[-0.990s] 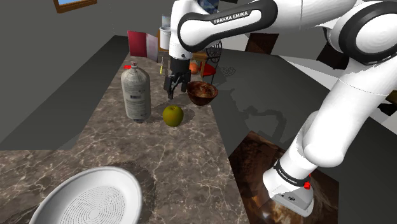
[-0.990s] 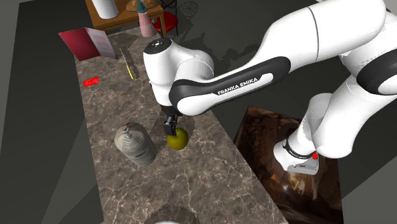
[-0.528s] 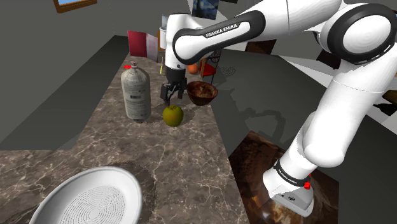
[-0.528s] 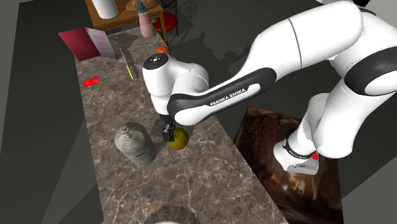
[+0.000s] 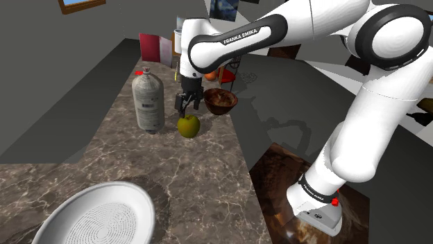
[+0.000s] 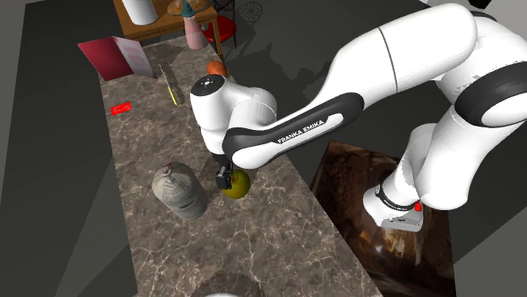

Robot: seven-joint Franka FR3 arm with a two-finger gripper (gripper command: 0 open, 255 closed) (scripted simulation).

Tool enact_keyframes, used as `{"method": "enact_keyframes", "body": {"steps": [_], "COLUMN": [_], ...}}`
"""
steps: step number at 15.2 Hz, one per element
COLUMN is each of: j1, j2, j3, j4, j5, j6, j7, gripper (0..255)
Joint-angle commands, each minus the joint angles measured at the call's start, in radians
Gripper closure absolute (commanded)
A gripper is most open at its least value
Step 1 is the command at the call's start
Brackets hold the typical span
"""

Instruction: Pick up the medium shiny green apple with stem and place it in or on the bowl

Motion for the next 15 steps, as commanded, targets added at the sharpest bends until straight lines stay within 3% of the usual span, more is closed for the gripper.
{"method": "enact_keyframes", "body": {"steps": [1,2,11,15], "j1": [0.000,0.000,0.000,-0.001], "j2": [0.000,0.000,0.000,-0.020], "j3": [0.000,0.000,0.000,0.000], "j4": [0.000,0.000,0.000,0.030], "j5": [0.000,0.000,0.000,0.003], "j6": [0.000,0.000,0.000,-0.050], "j7": [0.000,0.000,0.000,0.001], "gripper": [0,255,255,255]}}
